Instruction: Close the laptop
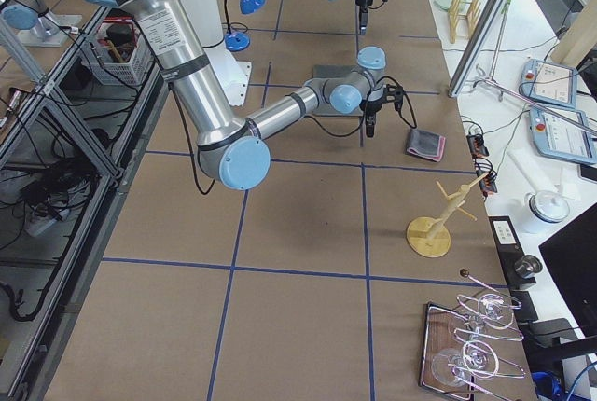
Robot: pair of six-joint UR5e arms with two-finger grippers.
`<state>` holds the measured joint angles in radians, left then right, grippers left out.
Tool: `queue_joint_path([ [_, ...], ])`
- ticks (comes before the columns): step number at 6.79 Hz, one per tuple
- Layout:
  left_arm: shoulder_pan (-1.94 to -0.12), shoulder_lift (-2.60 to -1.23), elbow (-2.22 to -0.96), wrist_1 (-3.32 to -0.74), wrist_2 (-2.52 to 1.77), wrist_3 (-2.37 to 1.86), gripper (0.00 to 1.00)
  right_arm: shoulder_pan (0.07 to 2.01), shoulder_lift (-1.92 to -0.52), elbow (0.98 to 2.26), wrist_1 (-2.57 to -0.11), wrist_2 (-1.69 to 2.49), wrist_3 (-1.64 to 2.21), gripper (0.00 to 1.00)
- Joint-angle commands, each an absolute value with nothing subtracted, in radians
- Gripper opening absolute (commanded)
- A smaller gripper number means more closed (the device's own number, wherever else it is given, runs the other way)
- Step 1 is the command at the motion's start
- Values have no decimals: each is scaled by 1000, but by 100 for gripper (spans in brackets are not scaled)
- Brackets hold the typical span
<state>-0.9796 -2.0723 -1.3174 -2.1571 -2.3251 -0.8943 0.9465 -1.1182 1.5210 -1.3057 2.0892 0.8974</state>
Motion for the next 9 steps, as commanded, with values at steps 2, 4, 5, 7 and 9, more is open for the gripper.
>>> queue_joint_path([
  [2,-1301,-1923,-1319,-1807,-2338,-51,99,1273,-1381,1540,-1324,2282,325,100],
  [4,-1521,-1849,-1371,-1530,-2338,272,99,1432,-1514,1540,-1336,2379,97,100],
  [5,-1584,-1777,-1476,-1368,-2336,282,99,1471,-1544,1555,-1356,2410,88,100],
  [7,-1591,-1590,-1675,-1252,-2335,282,99,1485,-1604,1572,-1353,2405,81,100],
  [9,-1589,-1574,-1658,-1285,-2336,272,99,1485,-1626,1574,-1335,2393,80,100],
])
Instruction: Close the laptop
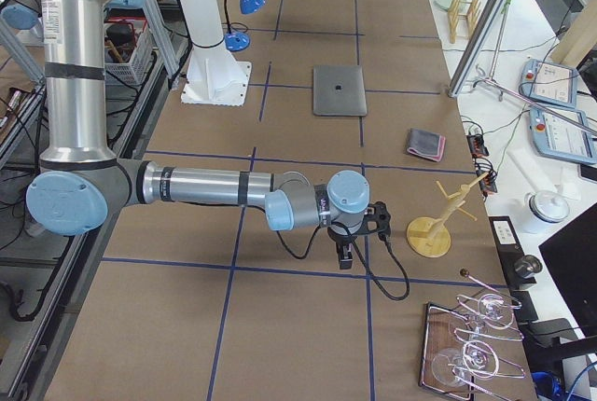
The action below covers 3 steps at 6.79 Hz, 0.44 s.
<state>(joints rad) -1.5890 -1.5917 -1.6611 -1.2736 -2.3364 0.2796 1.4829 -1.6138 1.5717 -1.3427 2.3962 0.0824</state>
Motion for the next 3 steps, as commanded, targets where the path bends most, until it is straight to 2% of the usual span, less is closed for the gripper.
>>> queue_joint_path([
  [1,-1588,-1586,-1635,-1287,-2330,262,99,1492,-1626,1575,-1335,2391,83,100],
  [3,-1589,-1582,-1674,-1289,-2332,262,99,1509,-1632,1583,-1351,2387,90,100],
])
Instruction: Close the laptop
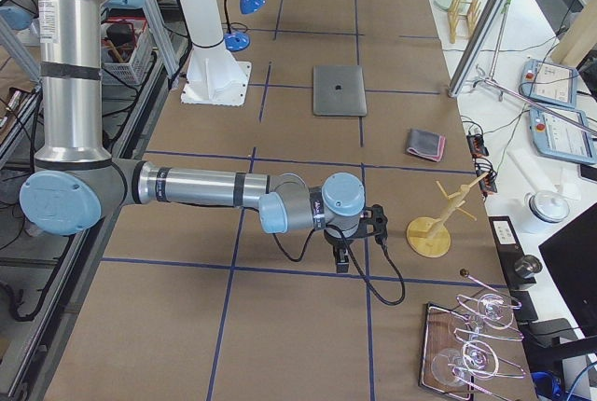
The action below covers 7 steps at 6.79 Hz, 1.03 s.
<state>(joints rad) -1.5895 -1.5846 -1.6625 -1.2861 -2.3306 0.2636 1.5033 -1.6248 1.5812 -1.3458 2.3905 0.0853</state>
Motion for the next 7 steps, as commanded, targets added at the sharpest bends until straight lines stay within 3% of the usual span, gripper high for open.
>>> queue_joint_path([
  [1,-1589,-1578,-1677,-1289,-2327,268,99,1508,-1649,1586,-1336,2335,94,100],
  [7,-1588,-1578,-1686,-1289,-2329,270,99,1505,-1664,1646,-1381,2344,87,100],
])
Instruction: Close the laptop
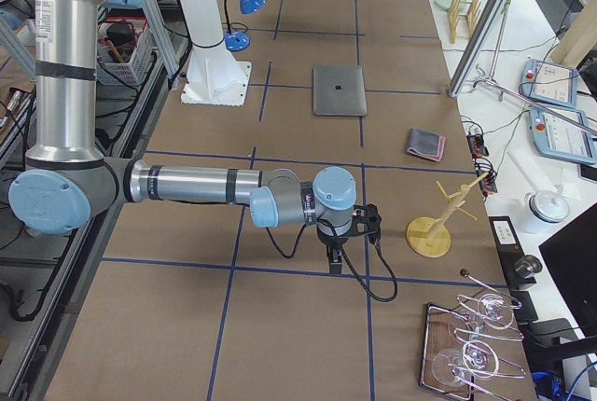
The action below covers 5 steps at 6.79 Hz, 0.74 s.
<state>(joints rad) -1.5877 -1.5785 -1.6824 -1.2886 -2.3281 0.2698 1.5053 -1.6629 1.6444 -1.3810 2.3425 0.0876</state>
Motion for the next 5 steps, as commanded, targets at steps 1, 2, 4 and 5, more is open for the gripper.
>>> queue_joint_path([
  [1,-1588,-1578,-1686,-1289,-2329,270,99,1505,-1664,1646,-1379,2344,87,100],
  [2,-1588,-1578,-1686,-1289,-2329,270,99,1505,-1664,1647,-1374,2344,87,100],
  [4,-1588,-1578,-1686,-1289,-2329,270,99,1505,-1667,1647,-1365,2344,89,100],
  [5,-1588,-1578,-1686,-1289,-2329,270,99,1505,-1672,1649,-1364,2345,89,100],
])
